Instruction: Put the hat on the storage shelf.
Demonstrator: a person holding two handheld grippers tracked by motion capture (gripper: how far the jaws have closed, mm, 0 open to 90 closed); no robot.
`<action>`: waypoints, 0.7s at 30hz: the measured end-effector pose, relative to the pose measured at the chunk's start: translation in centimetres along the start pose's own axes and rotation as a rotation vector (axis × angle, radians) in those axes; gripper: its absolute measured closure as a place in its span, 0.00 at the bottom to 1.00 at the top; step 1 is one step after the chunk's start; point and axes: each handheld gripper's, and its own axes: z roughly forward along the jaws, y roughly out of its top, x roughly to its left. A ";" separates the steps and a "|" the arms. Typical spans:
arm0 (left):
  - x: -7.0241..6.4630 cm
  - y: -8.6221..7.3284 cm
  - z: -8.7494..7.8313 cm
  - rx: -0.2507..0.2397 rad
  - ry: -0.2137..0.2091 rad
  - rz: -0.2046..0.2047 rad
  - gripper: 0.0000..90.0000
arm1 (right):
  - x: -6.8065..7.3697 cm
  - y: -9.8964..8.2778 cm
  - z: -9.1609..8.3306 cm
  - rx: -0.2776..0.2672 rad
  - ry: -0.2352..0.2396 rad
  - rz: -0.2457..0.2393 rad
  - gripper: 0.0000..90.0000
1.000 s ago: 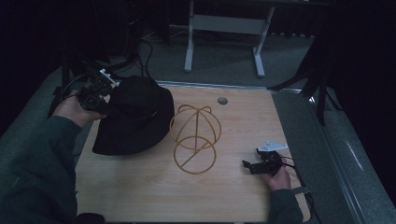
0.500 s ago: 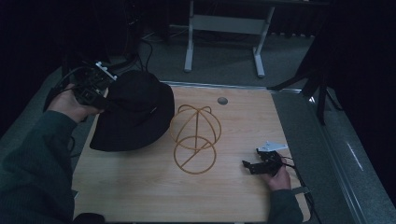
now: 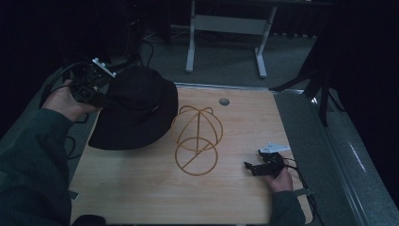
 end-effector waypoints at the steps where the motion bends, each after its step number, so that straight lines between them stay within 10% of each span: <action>1: 0.0 0.0 -0.1 -0.004 0.000 0.001 0.96 | 0.0 0.0 0.0 0.000 0.000 0.000 0.14; 21: -0.1 0.1 -2.5 -0.049 -0.009 0.042 0.96 | 0.0 0.0 0.0 0.000 0.000 -0.001 0.14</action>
